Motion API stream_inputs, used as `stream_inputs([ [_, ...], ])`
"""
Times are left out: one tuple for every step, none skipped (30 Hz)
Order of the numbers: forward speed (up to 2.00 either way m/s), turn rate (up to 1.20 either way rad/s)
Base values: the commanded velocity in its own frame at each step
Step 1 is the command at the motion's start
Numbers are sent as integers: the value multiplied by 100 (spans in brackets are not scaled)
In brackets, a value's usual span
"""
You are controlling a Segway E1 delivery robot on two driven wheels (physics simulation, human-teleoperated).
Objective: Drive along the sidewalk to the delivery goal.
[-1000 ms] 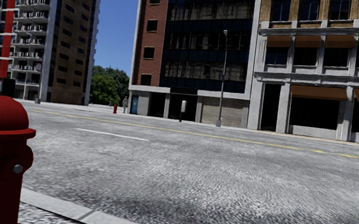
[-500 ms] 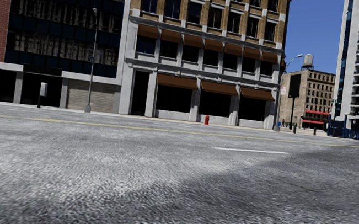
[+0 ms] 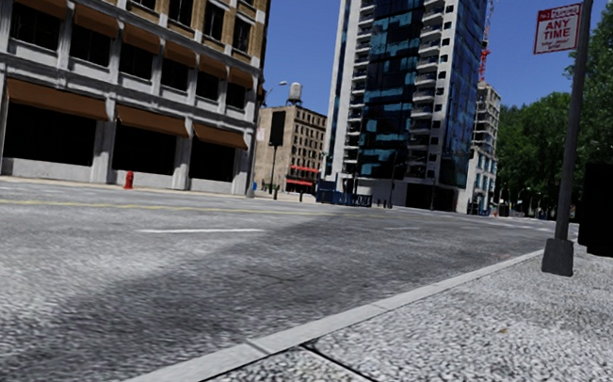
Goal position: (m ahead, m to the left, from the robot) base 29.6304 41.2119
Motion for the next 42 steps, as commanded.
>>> stream_inputs([
  [0, -120],
  [0, -120],
  [0, -120],
  [0, -120],
  [0, -120],
  [0, -120],
  [0, -120],
  [0, -120],
  [0, -120],
  [0, -120],
  [0, -120],
  [0, -120],
  [0, -120],
  [0, -120],
  [0, -120],
  [0, -120],
  [0, -120],
  [0, -117],
  [0, -117],
  [0, -66],
  [0, 0],
  [0, 0],
  [12, 0],
  [12, 0],
  [57, 0],
  [93, 0],
  [131, 0],
  [200, 0],
  [200, 0],
  [200, 0],
  [200, 0],
  [200, 0],
  [200, 0],
  [200, 0],
  [200, 0],
  [200, 0],
  [200, 0],
  [200, 0],
  [200, 0],
  [200, 0],
  [200, 0],
  [200, 0],
])
